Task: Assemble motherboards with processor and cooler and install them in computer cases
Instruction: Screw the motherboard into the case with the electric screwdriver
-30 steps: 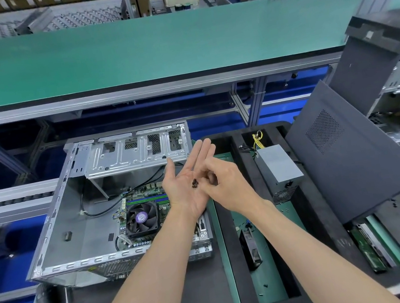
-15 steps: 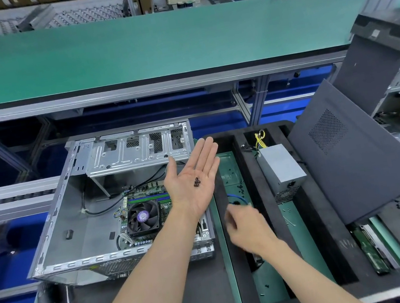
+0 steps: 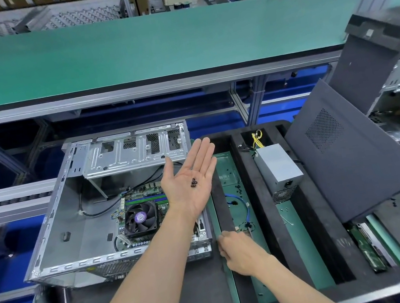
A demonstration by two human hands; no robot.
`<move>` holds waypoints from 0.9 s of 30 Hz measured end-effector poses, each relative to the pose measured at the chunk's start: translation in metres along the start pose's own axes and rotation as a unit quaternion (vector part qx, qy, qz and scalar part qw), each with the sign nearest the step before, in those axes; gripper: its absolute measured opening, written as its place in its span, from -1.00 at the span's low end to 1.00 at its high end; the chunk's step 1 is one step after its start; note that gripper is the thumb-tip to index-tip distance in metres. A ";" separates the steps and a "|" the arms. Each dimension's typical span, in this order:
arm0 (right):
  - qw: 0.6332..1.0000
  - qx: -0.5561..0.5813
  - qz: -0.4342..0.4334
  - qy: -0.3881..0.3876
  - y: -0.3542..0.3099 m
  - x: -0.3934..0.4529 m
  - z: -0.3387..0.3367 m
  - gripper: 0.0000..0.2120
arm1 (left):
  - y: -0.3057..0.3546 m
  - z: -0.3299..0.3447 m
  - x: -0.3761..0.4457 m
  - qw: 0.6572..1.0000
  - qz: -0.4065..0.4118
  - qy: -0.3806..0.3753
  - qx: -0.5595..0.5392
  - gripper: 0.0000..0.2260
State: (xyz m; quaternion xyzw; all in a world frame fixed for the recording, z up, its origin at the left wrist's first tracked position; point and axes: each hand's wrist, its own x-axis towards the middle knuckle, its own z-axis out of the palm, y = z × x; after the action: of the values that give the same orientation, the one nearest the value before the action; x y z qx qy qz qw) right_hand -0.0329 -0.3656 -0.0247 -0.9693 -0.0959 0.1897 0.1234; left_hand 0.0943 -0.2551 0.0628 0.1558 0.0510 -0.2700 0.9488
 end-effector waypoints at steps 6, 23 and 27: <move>0.997 0.071 0.009 0.018 0.001 -0.003 -0.004 -0.85 | 0.000 0.003 -0.003 1.000 -0.002 -0.011 0.000 -0.31; 0.906 0.235 -0.082 0.343 -0.064 0.052 -0.136 -0.85 | 0.088 0.006 -0.083 0.988 0.143 0.059 -0.009 -0.41; 0.915 0.239 -0.148 0.291 -0.116 0.072 -0.134 -0.76 | 0.128 -0.003 -0.116 0.979 0.189 0.082 -0.011 -0.42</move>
State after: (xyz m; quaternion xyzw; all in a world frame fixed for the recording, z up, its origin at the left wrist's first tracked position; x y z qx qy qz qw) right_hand 0.0693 -0.2652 0.1031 -0.8980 -0.1504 -0.1035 0.4004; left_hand 0.0630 -0.0933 0.1153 0.1742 0.1009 -0.0716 0.9769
